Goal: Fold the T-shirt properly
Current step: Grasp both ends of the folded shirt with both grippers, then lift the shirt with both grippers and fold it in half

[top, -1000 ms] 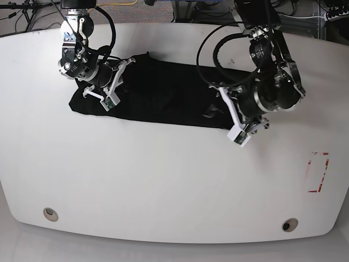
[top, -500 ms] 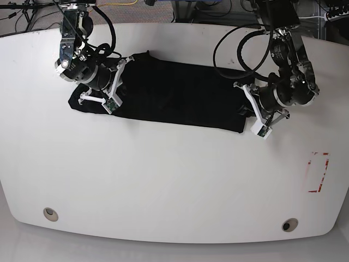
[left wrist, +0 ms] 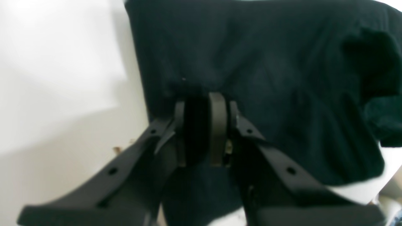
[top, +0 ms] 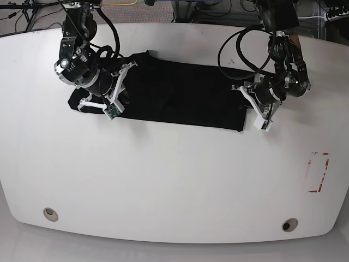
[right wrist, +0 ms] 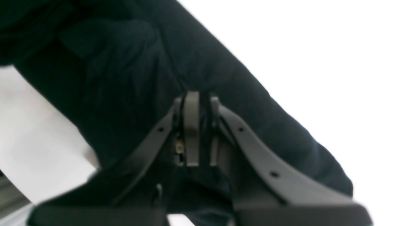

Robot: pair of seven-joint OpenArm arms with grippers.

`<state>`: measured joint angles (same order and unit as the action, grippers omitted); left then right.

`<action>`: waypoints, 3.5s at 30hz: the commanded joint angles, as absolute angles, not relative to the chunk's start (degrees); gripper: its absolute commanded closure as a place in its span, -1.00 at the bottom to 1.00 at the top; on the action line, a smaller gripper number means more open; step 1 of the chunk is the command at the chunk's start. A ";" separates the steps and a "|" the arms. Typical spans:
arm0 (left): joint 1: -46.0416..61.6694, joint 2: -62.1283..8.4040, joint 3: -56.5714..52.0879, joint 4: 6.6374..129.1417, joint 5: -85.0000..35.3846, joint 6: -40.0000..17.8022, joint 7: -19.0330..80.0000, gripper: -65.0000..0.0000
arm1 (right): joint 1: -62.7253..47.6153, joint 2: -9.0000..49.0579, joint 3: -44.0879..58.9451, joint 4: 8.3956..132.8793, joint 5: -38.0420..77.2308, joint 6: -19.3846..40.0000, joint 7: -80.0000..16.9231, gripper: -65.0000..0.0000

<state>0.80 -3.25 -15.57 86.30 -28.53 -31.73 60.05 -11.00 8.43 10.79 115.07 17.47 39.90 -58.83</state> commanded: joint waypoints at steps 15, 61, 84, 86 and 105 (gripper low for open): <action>-0.04 -7.16 -15.52 76.62 -27.82 -31.78 56.66 0.76 | -4.70 6.99 40.31 105.71 41.27 40.00 -66.24 -1.00; 1.54 -8.22 -15.60 76.88 -27.91 -32.04 56.75 0.76 | -6.02 8.48 39.60 80.04 49.10 40.00 -63.69 -0.18; 1.80 -8.66 -11.03 76.88 -23.78 -28.70 56.57 0.75 | -11.65 10.24 32.22 105.98 49.36 32.84 -62.55 1.00; 1.80 -8.57 -10.68 76.97 -23.16 -28.70 56.57 0.75 | -12.00 10.07 29.49 110.46 49.36 31.87 -62.55 1.00; 1.98 -7.34 -10.59 76.97 -22.99 -26.95 56.57 0.75 | -6.81 0.40 6.90 114.86 48.92 27.82 -62.11 1.00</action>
